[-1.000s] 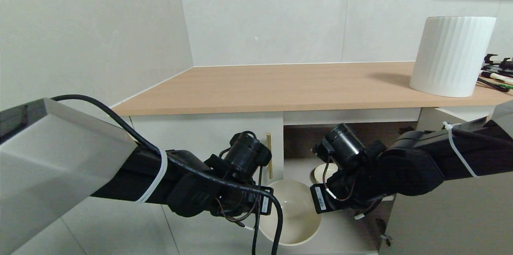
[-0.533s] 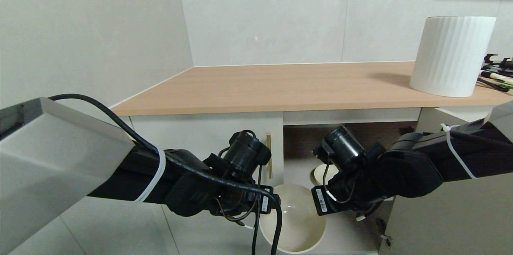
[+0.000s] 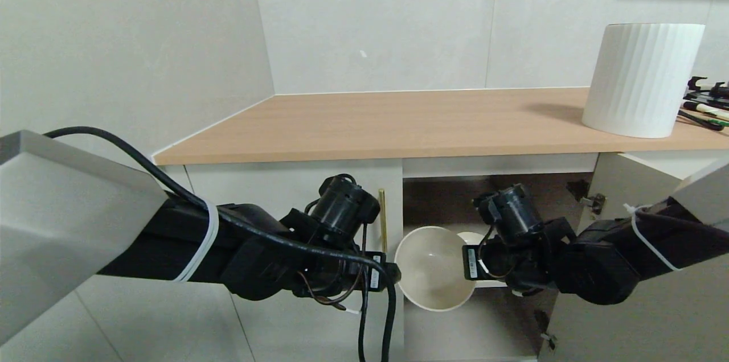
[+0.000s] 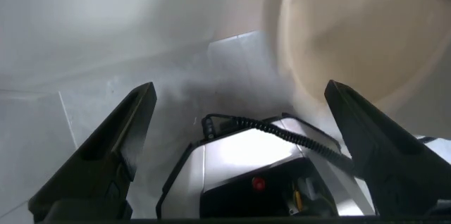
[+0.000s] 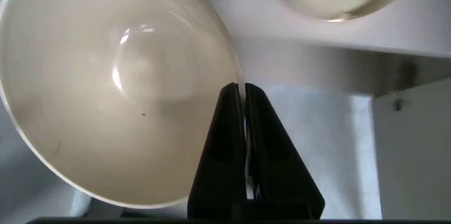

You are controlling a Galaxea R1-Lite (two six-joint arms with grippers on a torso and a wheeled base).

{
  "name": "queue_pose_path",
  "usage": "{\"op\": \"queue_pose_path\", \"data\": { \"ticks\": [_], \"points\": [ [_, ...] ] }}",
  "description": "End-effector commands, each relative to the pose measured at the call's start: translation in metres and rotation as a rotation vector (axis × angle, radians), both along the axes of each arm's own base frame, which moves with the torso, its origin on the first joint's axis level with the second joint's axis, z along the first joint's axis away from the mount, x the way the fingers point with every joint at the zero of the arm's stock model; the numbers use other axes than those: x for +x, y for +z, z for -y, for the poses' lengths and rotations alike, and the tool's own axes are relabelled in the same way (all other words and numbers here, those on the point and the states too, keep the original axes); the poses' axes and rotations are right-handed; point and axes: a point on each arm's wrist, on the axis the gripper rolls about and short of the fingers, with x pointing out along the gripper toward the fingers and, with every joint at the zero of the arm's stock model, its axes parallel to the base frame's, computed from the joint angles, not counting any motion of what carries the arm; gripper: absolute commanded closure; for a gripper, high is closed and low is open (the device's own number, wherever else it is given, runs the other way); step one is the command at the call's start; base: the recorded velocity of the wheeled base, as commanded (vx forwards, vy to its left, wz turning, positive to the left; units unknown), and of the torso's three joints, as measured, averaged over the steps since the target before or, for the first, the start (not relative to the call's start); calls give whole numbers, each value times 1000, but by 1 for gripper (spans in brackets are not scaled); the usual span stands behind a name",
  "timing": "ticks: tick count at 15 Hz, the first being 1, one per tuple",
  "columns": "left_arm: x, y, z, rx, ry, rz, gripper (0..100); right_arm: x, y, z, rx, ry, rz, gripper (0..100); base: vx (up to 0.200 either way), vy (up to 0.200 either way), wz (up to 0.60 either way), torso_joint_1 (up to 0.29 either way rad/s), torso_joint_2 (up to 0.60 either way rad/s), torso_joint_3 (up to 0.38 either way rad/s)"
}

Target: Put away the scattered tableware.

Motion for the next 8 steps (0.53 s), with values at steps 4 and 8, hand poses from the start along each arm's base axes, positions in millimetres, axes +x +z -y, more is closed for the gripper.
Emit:
{"op": "queue_pose_path", "data": {
  "ticks": [4, 8],
  "points": [
    [0, 5, -1, -19, 15, 8, 0, 58, -46, 50, -4, -198, -8, 100, 0, 0, 0, 0, 0, 0],
    [0, 5, -1, -19, 16, 6, 0, 95, -62, 70, 7, -282, 9, 100, 0, 0, 0, 0, 0, 0]
  ]
}}
